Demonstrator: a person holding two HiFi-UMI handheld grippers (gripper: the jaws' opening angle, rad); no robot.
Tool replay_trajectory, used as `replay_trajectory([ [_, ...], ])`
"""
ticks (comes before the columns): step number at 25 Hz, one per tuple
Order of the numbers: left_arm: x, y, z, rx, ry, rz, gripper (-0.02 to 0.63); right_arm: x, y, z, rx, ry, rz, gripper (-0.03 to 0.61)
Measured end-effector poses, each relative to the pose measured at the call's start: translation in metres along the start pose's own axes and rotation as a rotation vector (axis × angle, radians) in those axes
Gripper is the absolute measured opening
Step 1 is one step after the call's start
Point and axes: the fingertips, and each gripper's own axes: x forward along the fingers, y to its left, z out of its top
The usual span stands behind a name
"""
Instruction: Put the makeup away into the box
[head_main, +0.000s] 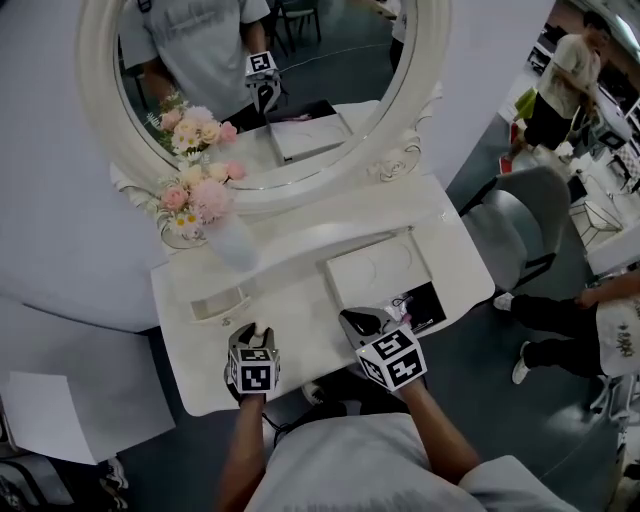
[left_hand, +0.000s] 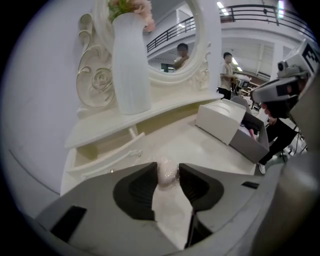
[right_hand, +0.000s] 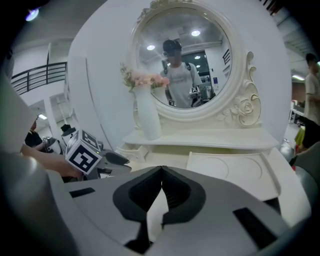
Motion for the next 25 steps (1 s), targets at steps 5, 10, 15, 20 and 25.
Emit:
replay_trajectory([
  [5, -0.007, -0.051, 0.040, 0.094, -0.073, -0.090, 0.153, -0.021, -0.021, -0.007, 0.028, -0.015, -0.032, 0.002],
  [10, -0.009, -0.111, 0.074, 0.167, -0.121, -0.185, 0.153, -0.047, -0.051, -0.017, 0.057, -0.028, -0.075, 0.002],
  [15, -0.011, -0.172, 0.098, 0.231, -0.143, -0.290, 0.153, -0.073, -0.082, -0.027, 0.096, -0.039, -0.127, 0.002],
  [20, -0.004, -0.225, 0.112, 0.310, -0.137, -0.381, 0.153, -0.089, -0.109, -0.036, 0.118, -0.048, -0.158, 0.002],
  [25, 0.005, -0.264, 0.114, 0.360, -0.111, -0.436, 0.153, -0.101, -0.130, -0.050, 0.141, -0.041, -0.176, 0.002],
])
